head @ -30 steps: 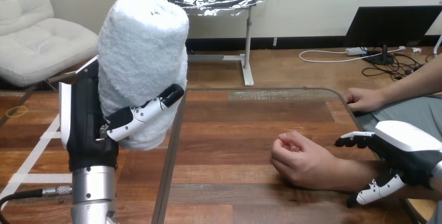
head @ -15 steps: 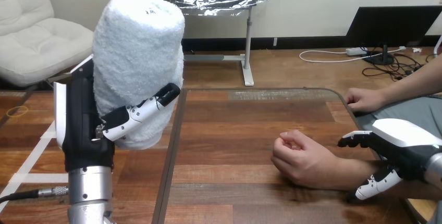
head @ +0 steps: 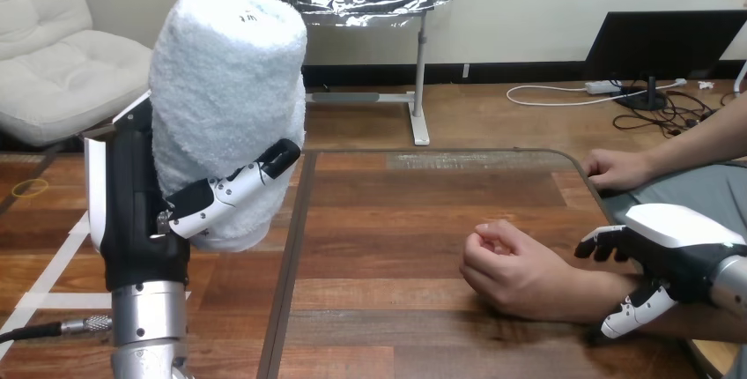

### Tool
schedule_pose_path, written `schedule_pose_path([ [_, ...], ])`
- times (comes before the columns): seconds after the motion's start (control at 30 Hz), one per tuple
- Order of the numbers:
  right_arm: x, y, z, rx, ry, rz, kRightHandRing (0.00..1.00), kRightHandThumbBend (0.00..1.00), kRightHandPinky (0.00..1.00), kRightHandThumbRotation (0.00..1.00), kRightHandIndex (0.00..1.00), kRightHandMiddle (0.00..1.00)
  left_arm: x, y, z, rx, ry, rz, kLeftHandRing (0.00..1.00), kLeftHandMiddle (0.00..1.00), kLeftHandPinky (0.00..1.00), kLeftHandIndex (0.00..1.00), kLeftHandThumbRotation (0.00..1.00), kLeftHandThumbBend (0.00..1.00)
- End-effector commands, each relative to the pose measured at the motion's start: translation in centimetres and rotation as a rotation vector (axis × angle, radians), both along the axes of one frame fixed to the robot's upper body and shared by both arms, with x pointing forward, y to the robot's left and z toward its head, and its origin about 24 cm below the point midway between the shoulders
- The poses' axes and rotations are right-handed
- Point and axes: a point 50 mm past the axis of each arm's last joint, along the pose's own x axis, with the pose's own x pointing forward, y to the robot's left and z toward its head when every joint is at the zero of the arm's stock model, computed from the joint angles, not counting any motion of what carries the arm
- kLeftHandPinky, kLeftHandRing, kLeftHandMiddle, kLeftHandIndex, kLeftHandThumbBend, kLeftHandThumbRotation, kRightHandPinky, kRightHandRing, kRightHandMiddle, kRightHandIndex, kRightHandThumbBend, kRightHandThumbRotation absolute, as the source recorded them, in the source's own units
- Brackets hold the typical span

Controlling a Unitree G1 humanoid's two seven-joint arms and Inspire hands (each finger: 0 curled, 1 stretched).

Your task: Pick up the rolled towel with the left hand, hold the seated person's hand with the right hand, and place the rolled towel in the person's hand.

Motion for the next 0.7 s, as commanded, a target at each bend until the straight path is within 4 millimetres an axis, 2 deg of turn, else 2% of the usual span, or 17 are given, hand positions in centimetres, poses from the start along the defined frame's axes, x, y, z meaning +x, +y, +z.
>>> schedule_pose_path([
  [0.0, 1.2, 0.5, 0.0, 0.000, -0.008, -0.008, 0.75, 0.89, 0.58, 0.32, 0.79, 0.78, 0.9, -0.5, 2.4, -0.006, -0.124, -0.023, 0.26, 0.31, 0.20, 0.37, 0.00, 0.54],
  [0.2, 1.4, 0.5, -0.4, -0.025, 0.019, -0.006, 0.72, 0.87, 0.54, 0.29, 0.77, 0.75, 0.9, -0.4, 2.4, -0.009, -0.122, -0.015, 0.26, 0.31, 0.20, 0.37, 0.00, 0.54],
  [0.67, 1.5, 0.6, -1.3, -0.020, 0.045, -0.007, 0.69, 0.85, 0.52, 0.20, 0.72, 0.71, 0.9, -0.2, 2.6, -0.017, -0.132, -0.001, 0.25, 0.31, 0.20, 0.37, 0.00, 0.54],
])
